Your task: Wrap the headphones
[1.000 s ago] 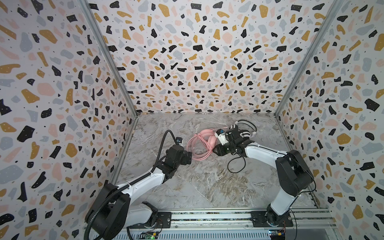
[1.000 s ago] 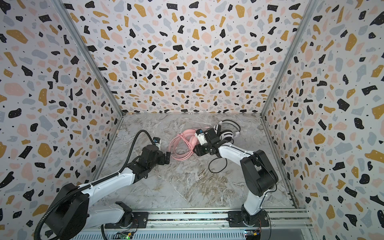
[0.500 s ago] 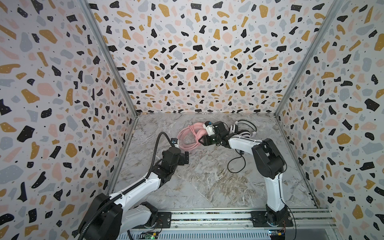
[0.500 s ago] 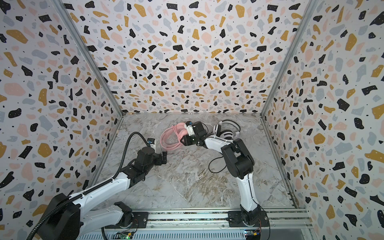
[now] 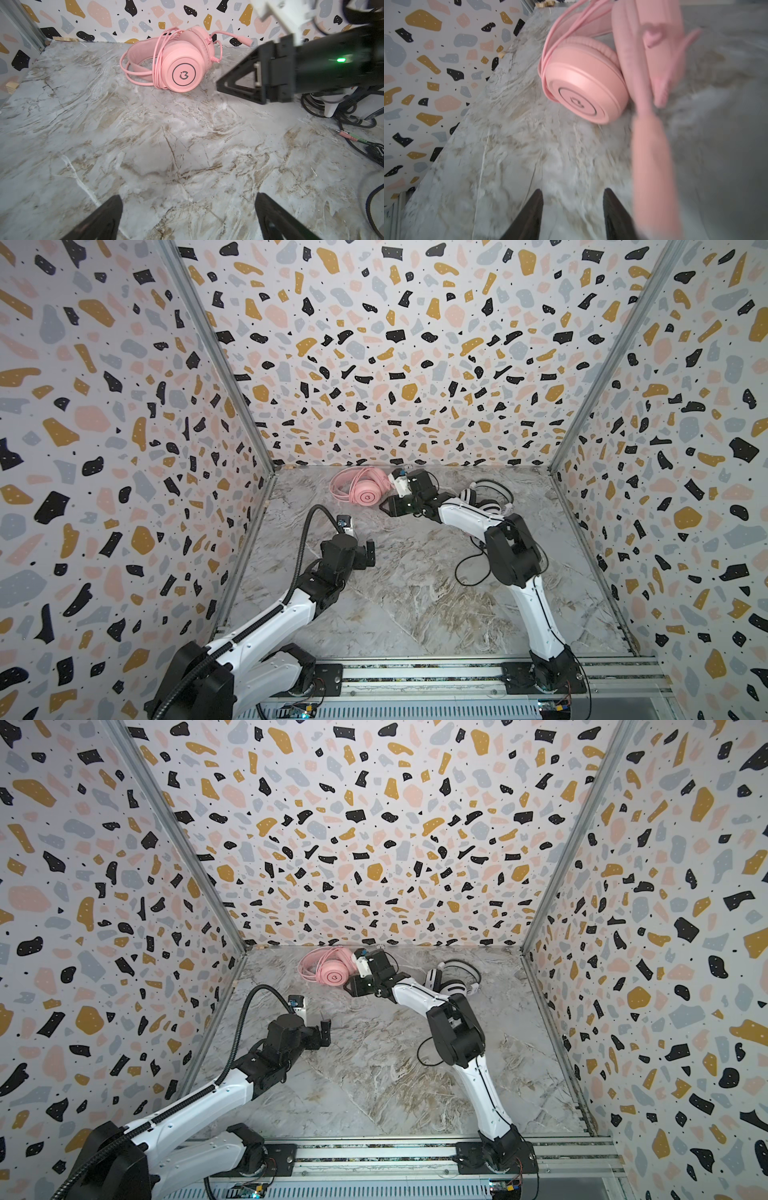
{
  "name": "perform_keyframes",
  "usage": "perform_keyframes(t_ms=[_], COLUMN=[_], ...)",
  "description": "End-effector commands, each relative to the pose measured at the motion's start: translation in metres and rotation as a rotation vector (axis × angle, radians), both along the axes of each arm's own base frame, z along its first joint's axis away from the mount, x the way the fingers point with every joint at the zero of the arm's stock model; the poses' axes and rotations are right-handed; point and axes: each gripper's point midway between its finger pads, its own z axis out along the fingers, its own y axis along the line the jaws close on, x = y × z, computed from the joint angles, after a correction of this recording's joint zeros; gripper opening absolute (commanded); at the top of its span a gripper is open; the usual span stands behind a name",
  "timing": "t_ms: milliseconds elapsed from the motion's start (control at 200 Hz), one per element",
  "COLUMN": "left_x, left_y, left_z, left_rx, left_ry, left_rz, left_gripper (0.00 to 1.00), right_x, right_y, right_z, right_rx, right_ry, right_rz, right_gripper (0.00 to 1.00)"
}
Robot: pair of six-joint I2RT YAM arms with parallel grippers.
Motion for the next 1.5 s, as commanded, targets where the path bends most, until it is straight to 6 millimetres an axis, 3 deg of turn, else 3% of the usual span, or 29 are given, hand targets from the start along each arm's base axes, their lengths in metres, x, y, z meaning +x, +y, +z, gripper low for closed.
perform_keyframes(t_ms=[0,160,260,355,446,616,731,866,1026,1226,1357,1497], left_x=[0.006,0.012,0.014,0.015,0.015,0.012,0.007,0.002,-0.005,-0.014,-0.012,-0.007], left_y=[-0.003,-0.013,-0.016,-0.018,-0.019,-0.014,-0.012,-0.013,-0.015,-0.013,-0.013,-0.016], left_z=[0.004,0.008,0.009,0.008,0.007,0.008,0.006,0.002,-0.005,-0.019,-0.019,-0.013], left_rx=[-0.036,-0.057,-0.065,-0.064,-0.066,-0.057,-0.07,-0.086,-0.099,-0.123,-0.124,-0.109], left_ry=[-0.025,-0.031,-0.04,-0.035,-0.031,-0.032,-0.031,-0.019,0.011,0.033,0.026,0.021], left_rz=[0.002,-0.035,-0.04,-0.049,-0.054,-0.04,-0.037,-0.049,-0.067,-0.063,-0.06,-0.075], left_gripper=[1.0,1.0,1.0,1.0,1.0,1.0,1.0,1.0,1.0,1.0,1.0,1.0], right_x=[0.011,0.016,0.029,0.04,0.049,0.059,0.065,0.074,0.083,0.075,0.072,0.074], right_y=[-0.061,-0.174,-0.249,-0.309,-0.345,-0.393,-0.412,-0.424,-0.42,-0.418,-0.415,-0.407], right_z=[0.095,0.107,0.093,0.071,0.053,0.018,-0.009,-0.018,-0.037,-0.063,-0.068,-0.057], right_rx=[0.065,0.019,-0.059,-0.135,-0.181,-0.247,-0.276,-0.262,-0.267,-0.288,-0.286,-0.254], right_ry=[-0.17,-0.179,-0.153,-0.086,-0.019,0.062,0.121,0.122,0.15,0.19,0.195,0.162], right_rz=[-0.097,-0.308,-0.492,-0.631,-0.712,-0.843,-0.882,-0.909,-0.871,-0.855,-0.831,-0.795], right_gripper=[0.5,0.5,0.53,0.57,0.59,0.65,0.65,0.65,0.64,0.56,0.39,0.15])
